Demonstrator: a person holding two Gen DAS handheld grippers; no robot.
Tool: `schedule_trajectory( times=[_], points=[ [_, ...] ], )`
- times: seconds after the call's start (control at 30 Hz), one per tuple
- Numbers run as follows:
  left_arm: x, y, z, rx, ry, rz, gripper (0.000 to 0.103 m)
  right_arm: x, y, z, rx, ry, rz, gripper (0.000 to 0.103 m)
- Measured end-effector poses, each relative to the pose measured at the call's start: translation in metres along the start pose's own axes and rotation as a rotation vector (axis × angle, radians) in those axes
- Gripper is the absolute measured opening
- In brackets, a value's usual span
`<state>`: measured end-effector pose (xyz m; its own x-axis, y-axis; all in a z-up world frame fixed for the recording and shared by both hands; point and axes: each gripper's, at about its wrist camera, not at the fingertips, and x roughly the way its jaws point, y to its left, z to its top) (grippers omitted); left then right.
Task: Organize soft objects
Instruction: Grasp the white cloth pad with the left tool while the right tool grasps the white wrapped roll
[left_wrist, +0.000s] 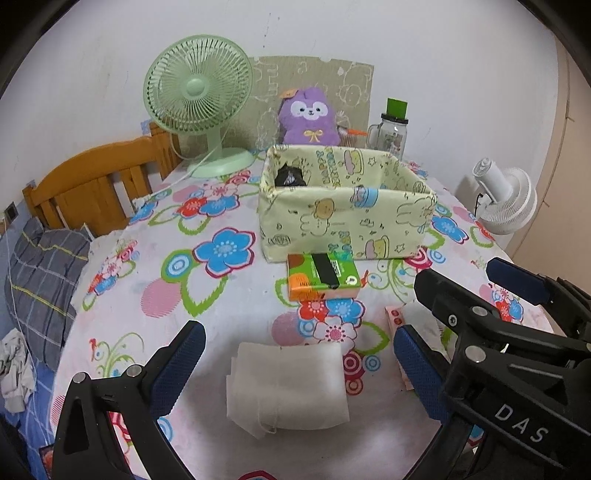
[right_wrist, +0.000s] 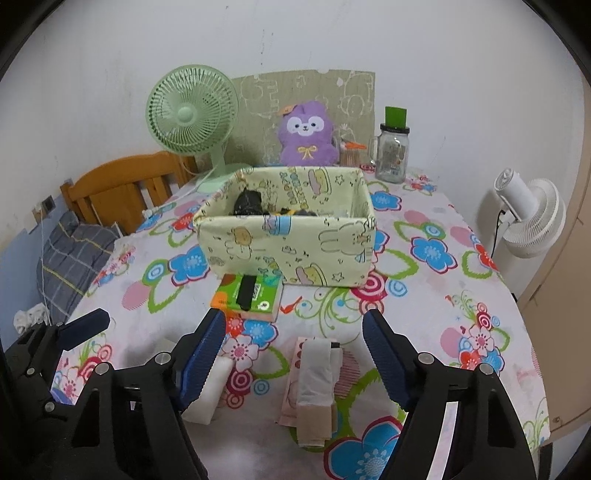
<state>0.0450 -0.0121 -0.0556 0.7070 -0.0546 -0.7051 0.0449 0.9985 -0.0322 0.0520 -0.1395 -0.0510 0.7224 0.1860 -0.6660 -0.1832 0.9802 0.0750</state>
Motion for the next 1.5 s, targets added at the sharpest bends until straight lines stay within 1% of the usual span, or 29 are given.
schedule_trajectory(
  times=[0.43,0.53,0.73,0.9,1.1,1.23,1.3,1.33,1.37,1.5],
  points=[
    [0.027,0.005,-0.021,-0.021,0.067,-0.028,0.103,0.019,0.002,-0.021,-0.010,0.027,-0.024,0.079],
    [0.032,0.005,-0.026,-0.016,0.076,-0.012,0.103,0.024,0.003,-0.026,-0.015,0.043,-0.027,0.079],
    [0.046,0.007,-0.033,-0.022,0.115,-0.020,0.103,0.034,0.002,-0.034,-0.017,0.069,-0.030,0.079],
    [0.056,0.006,-0.038,-0.019,0.139,-0.008,0.103,0.042,0.001,-0.039,-0.016,0.088,-0.032,0.079],
    [0.059,0.001,-0.042,0.006,0.138,0.018,0.103,0.049,0.002,-0.043,-0.019,0.109,-0.039,0.079],
    [0.061,-0.003,-0.044,0.028,0.139,0.031,0.101,0.051,0.001,-0.045,-0.024,0.121,-0.053,0.079],
    [0.061,-0.001,-0.043,0.020,0.135,0.026,0.099,0.053,0.000,-0.046,-0.019,0.128,-0.054,0.079],
    [0.062,-0.001,-0.043,0.016,0.133,0.027,0.098,0.054,-0.001,-0.046,-0.016,0.132,-0.054,0.078],
    [0.063,0.000,-0.042,0.013,0.133,0.027,0.097,0.055,-0.002,-0.046,-0.011,0.137,-0.054,0.073],
    [0.064,-0.001,-0.040,0.007,0.126,0.027,0.094,0.061,-0.005,-0.048,0.003,0.166,-0.062,0.063]
  ],
)
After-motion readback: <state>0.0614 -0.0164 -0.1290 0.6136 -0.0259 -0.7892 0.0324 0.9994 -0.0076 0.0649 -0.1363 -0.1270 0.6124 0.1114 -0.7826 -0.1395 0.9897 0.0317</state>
